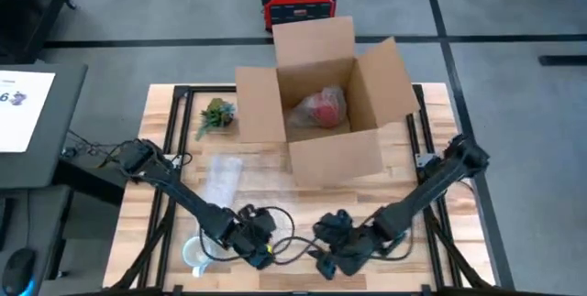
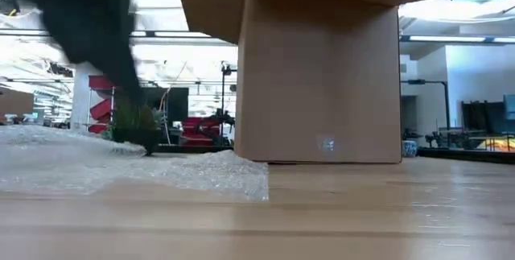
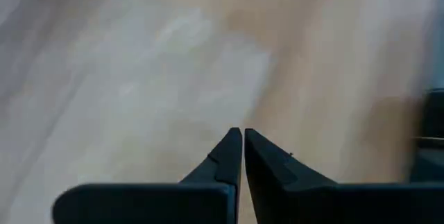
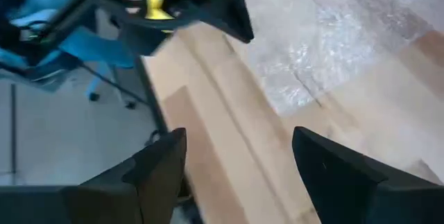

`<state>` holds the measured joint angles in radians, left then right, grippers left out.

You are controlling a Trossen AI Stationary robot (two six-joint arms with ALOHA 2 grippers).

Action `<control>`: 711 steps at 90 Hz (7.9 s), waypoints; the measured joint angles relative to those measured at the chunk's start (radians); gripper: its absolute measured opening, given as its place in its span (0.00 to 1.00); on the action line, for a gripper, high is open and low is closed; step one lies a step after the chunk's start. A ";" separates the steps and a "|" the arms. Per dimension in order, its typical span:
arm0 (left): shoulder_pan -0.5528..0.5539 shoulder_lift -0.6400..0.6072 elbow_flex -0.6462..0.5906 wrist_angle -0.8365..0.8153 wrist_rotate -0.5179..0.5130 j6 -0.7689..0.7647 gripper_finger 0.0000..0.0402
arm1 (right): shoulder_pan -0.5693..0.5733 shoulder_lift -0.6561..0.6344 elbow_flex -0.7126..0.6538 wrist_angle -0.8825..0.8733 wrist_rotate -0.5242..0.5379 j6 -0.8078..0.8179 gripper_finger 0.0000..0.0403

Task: Wrap mug
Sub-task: Wrap the white mug with bubble wrap

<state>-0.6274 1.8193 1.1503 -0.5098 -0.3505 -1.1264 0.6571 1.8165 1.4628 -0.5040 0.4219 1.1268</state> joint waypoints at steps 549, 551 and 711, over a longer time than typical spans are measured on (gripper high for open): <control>-0.184 -0.219 0.349 -0.632 0.052 -0.205 0.00 | -0.277 0.273 -0.021 0.317 -0.259 -0.026 0.00; -0.168 -0.211 0.349 -0.624 0.051 -0.183 0.00 | -0.270 0.261 -0.022 0.299 -0.269 -0.011 0.00; 0.102 0.109 0.429 -0.522 0.179 0.257 0.00 | 0.092 -0.077 -0.021 -0.331 -0.101 0.416 0.00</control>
<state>-0.5259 1.9281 1.5795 -1.0315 -0.1711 -0.8692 0.7490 1.7397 1.4422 -0.8349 0.3211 1.5433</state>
